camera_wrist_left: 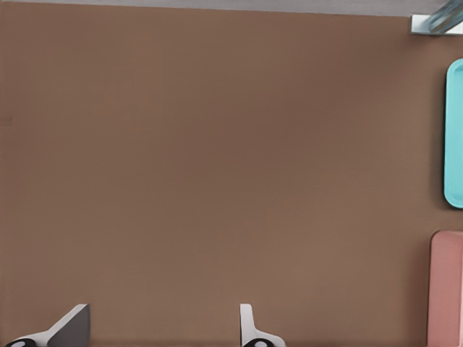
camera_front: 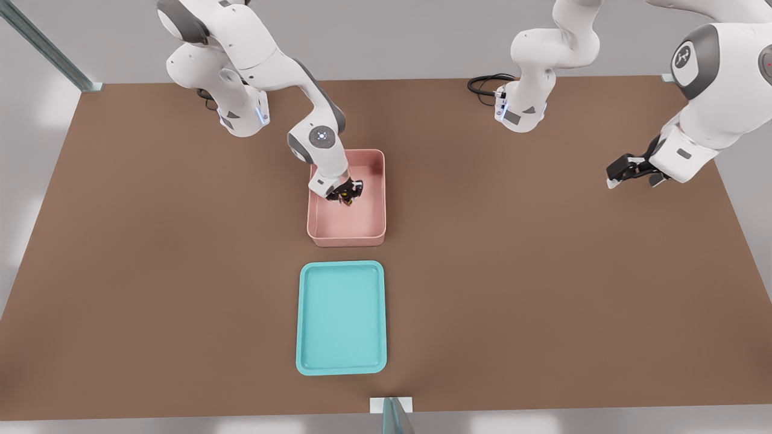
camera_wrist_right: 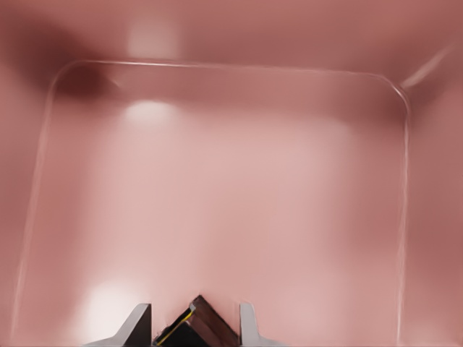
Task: The left arm remains still, and the right arm places the button from the box into the tray
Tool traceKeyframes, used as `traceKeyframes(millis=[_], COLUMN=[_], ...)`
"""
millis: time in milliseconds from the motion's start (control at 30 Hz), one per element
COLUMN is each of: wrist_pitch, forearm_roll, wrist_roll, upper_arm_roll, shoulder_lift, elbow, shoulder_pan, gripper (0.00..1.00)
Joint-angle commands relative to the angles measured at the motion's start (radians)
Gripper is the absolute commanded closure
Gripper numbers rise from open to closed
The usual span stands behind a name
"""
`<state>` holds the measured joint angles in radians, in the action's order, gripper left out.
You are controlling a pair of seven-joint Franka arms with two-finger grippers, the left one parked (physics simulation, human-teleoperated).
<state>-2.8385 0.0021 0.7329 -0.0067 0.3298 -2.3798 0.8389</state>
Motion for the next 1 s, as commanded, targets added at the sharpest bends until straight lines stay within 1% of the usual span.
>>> traceKeyframes(millis=[0,200,233,267,400,433,467,500,533,567,600,667,700,733,767,833,900,933,967], wrist_pitch=[0.007,0.005,0.007,0.007,0.016,0.046,0.148,0.3,0.401,0.505,0.524,0.524,0.541,0.559,0.56,0.579,0.568,0.559,0.527], forearm_roll=[-0.001,-0.001,-0.001,-0.001,0.007,0.009,0.029,0.042,0.044,0.058,0.058,0.058,0.058,0.061,0.078,0.167,0.202,0.223,0.223], wrist_roll=[-0.055,-0.059,-0.058,-0.056,-0.047,-0.046,-0.047,-0.056,-0.072,-0.099,-0.151,-0.334,-0.46,-0.53,-0.595,-0.601,-0.612,-0.651,-0.73], upper_arm_roll=[0.001,0.001,0.001,0.001,0.002,0.004,0.005,0.004,-0.001,-0.007,-0.024,-0.084,-0.095,-0.102,-0.102,-0.102,-0.101,-0.101,-0.099], shoulder_lift=[0.0,-0.008,-0.009,-0.009,-0.009,-0.018,-0.046,-0.064,-0.055,-0.031,0.0,0.043,0.104,0.152,0.215,0.371,0.515,0.566,0.594], elbow=[-0.007,-0.038,-0.038,-0.038,-0.024,-0.012,0.036,0.125,0.218,0.33,0.389,0.45,0.542,0.619,0.705,0.912,1.08,1.134,1.145], shoulder_pan=[0.0,0.002,0.002,0.0,-0.001,-0.001,-0.001,-0.003,-0.009,-0.021,-0.032,-0.075,-0.138,-0.172,-0.211,-0.218,-0.219,-0.231,-0.259], gripper=[0.43,0.43,0.51,0.57,0.56,0.56,0.55,0.55,0.55,0.54,0.54,0.54,0.54,0.54,0.54,0.54,0.54,0.54,0.54])
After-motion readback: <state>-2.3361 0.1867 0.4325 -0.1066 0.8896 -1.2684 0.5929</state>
